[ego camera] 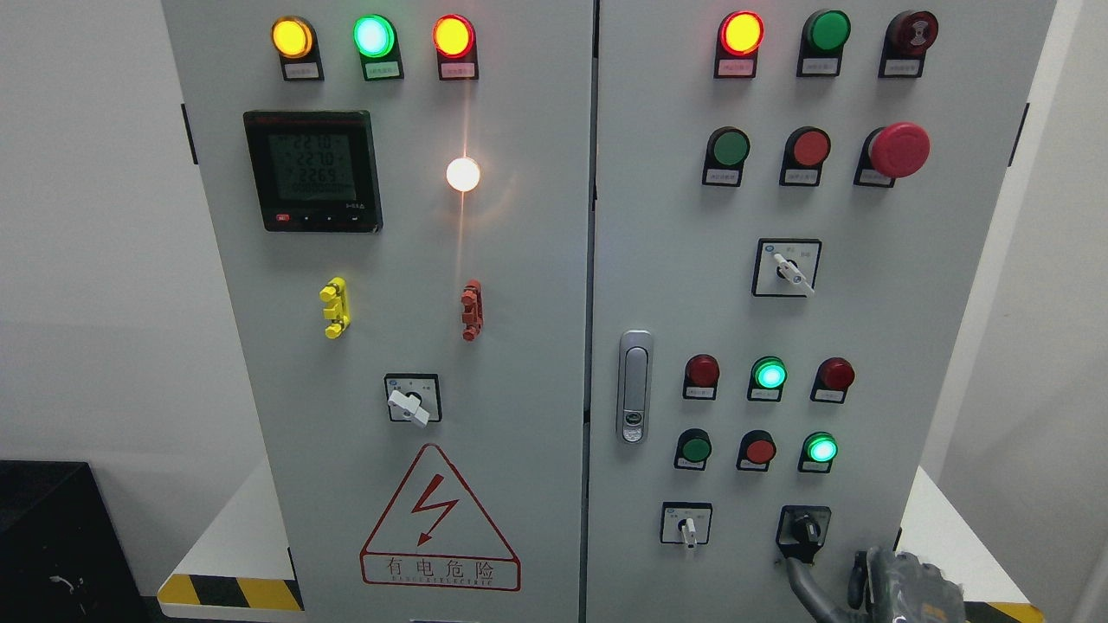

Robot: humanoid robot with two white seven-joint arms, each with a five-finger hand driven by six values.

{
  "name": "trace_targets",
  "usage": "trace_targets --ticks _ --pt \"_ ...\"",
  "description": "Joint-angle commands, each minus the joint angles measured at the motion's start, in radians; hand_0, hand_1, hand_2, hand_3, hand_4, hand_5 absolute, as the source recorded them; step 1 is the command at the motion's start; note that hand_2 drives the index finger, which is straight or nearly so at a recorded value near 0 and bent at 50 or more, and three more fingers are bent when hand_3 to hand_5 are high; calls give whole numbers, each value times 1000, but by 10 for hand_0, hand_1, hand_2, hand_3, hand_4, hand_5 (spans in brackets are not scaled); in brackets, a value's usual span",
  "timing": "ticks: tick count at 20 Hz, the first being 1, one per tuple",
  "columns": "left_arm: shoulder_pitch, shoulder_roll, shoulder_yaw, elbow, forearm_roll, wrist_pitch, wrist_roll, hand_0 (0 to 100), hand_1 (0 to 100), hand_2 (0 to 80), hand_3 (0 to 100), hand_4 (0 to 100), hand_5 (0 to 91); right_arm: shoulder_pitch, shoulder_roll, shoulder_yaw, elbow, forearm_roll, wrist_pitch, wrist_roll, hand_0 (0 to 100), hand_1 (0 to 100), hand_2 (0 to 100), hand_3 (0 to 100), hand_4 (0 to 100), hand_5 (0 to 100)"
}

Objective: Flip black knob to close circuit
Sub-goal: 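Raise the right hand up to the black rotary knob, then grip the black knob with the right hand and twist it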

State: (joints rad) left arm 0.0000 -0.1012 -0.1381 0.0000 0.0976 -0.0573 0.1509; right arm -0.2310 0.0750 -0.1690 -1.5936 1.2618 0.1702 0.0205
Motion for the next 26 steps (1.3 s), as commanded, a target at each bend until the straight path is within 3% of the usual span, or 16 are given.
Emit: trace_targets --ticks 1,26 --pt "23 0 0 -31 1 1 -1 120 556 0 0 0 0 -5 -11 3 0 1 0 -2 0 35 883 1000 943 1000" --pt "23 0 0 -31 1 1 -1 120 556 0 0 0 0 -10 -14 -6 11 4 2 -5 0 48 885 1000 944 1000"
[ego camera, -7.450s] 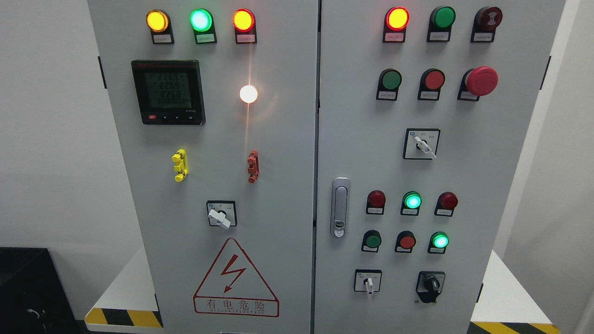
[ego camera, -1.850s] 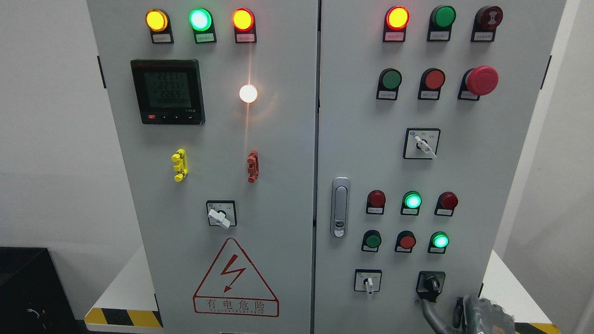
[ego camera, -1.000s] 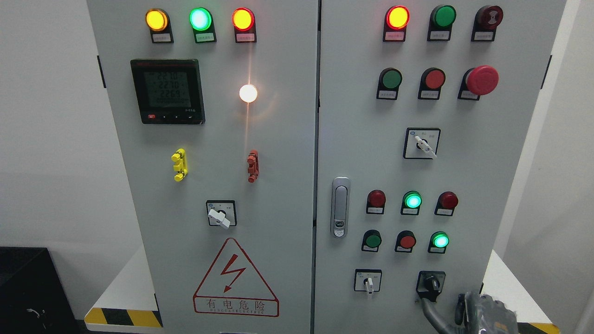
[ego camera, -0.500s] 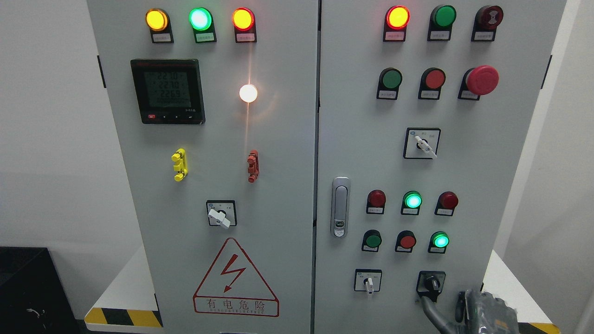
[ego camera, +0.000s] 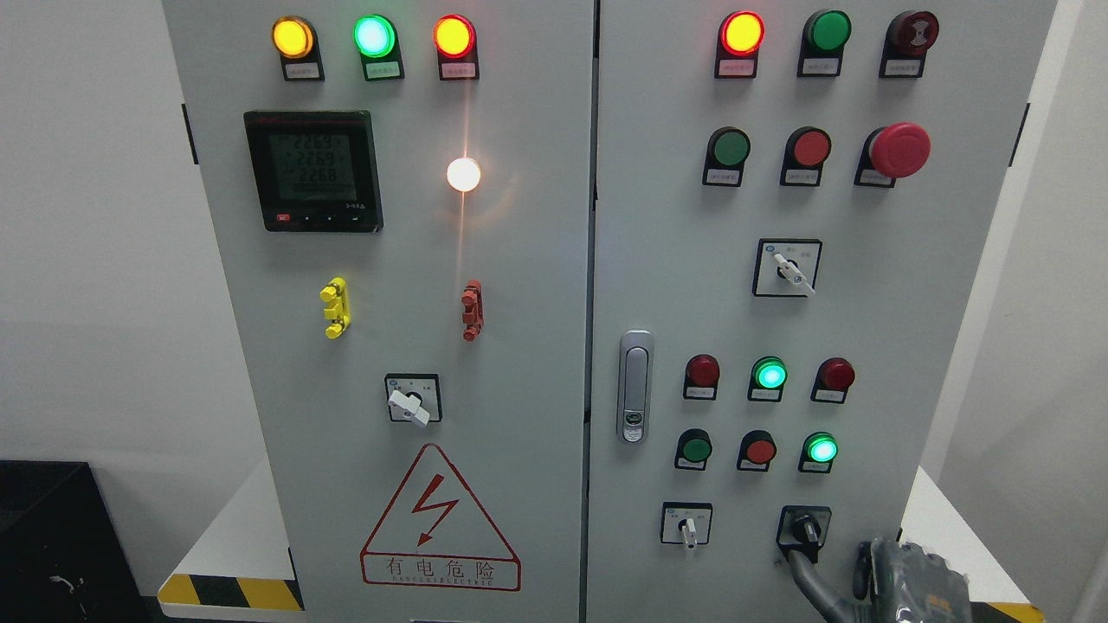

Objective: Flip black knob to close circuit
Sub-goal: 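Grip the black knob with the right hand and twist it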

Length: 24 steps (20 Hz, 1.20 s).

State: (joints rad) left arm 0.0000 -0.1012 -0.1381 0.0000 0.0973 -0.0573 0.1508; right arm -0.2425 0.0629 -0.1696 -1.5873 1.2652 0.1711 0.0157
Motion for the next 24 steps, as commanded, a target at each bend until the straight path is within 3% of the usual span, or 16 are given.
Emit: trace_targets --ticks 1,24 --pt "23 0 0 -31 -1 1 -1 120 556 0 0 0 0 2 -3 -5 4 0 1 0 0 49 884 1000 944 1000" --pt "23 0 0 -29 -1 1 -1 120 556 0 0 0 0 -3 -8 -31 7 -3 1 -5 0 61 883 1000 943 1000"
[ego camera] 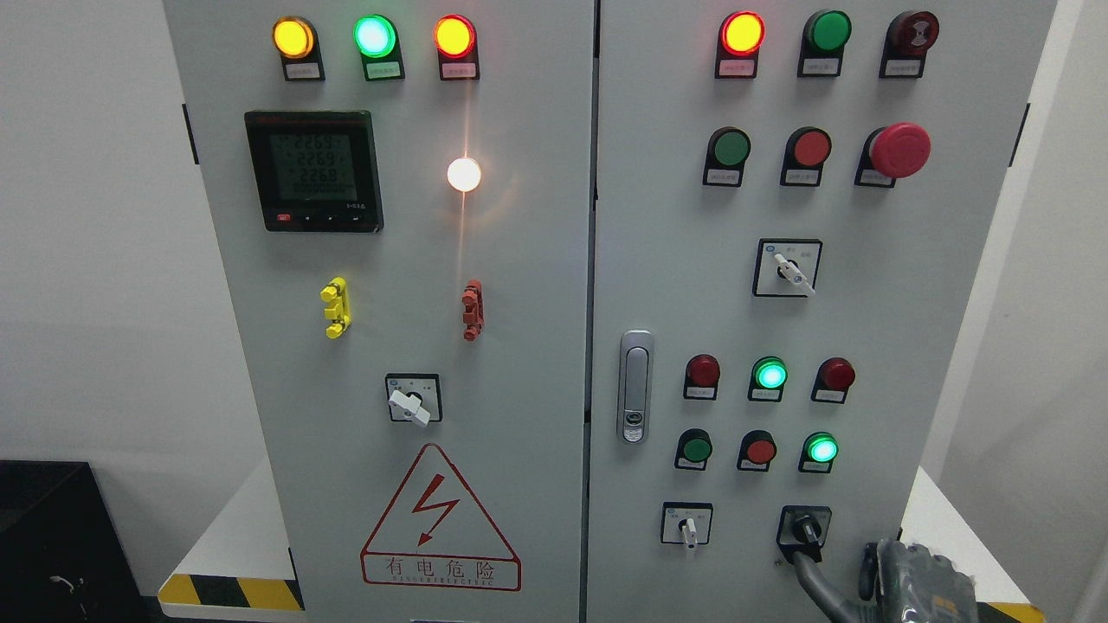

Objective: Flip black knob to close circuit

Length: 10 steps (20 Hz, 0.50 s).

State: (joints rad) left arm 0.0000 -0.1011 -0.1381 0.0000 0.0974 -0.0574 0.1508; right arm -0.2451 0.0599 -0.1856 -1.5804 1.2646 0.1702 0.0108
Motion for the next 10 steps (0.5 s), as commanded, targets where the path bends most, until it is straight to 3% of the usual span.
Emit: trace_targets --ticks 1,10 --pt "23 0 0 -29 -1 1 0 120 556 0 0 0 0 0 -5 -17 0 -2 2 -2 0 61 884 1000 942 1000" --pt "23 0 0 -31 1 1 0 120 556 0 0 0 0 -5 -5 -20 -3 -7 2 -2 0 62 882 1000 944 1000"
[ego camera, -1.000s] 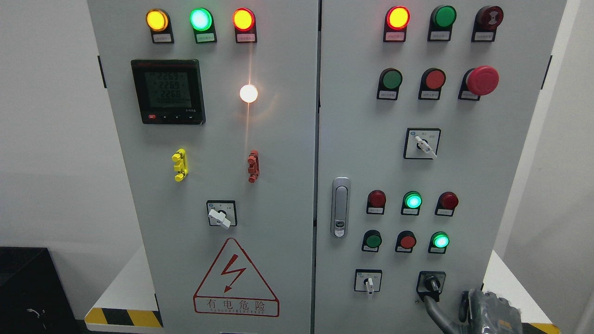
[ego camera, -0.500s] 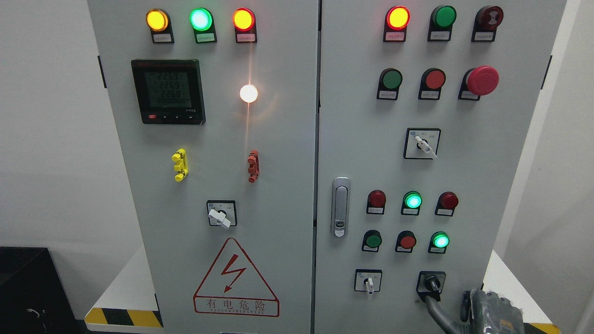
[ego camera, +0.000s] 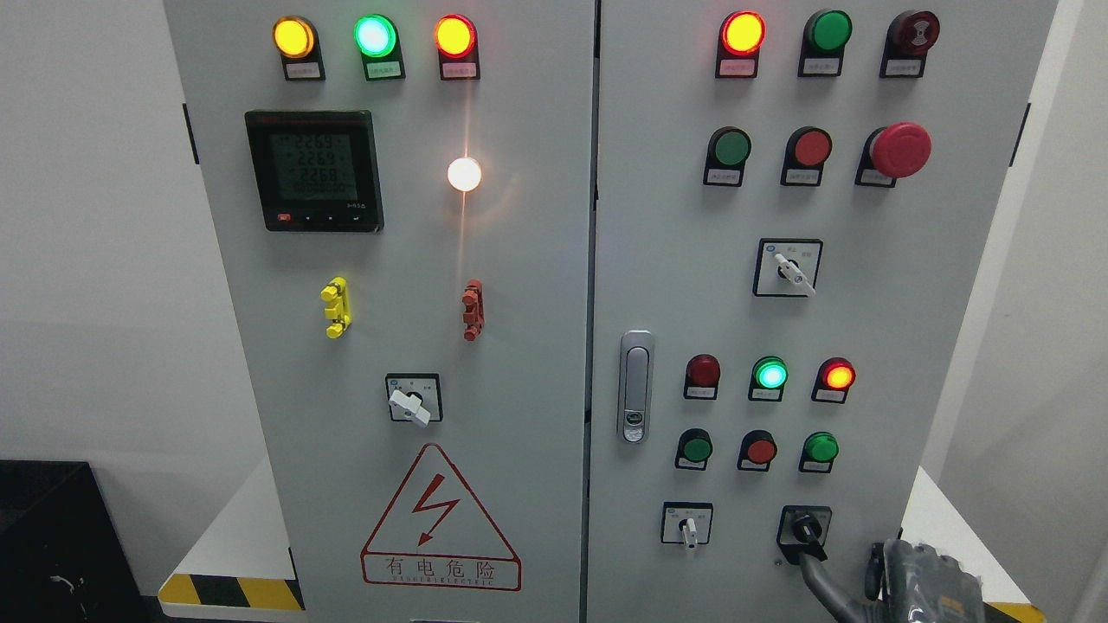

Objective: Flip black knob to close circuit

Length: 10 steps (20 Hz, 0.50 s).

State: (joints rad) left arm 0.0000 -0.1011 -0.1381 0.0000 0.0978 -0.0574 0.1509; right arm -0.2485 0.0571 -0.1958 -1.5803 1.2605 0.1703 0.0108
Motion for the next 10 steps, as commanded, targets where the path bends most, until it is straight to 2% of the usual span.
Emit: trace_targets --ticks 1,10 --pt "23 0 0 -31 -1 1 -1 120 556 0 0 0 0 -2 -2 -10 -3 -4 2 -2 0 62 883 1000 945 1000" --pt "23 0 0 -31 0 1 -1 120 556 0 0 0 0 -3 -2 -17 -3 -6 2 -3 0 63 882 1000 946 1000"
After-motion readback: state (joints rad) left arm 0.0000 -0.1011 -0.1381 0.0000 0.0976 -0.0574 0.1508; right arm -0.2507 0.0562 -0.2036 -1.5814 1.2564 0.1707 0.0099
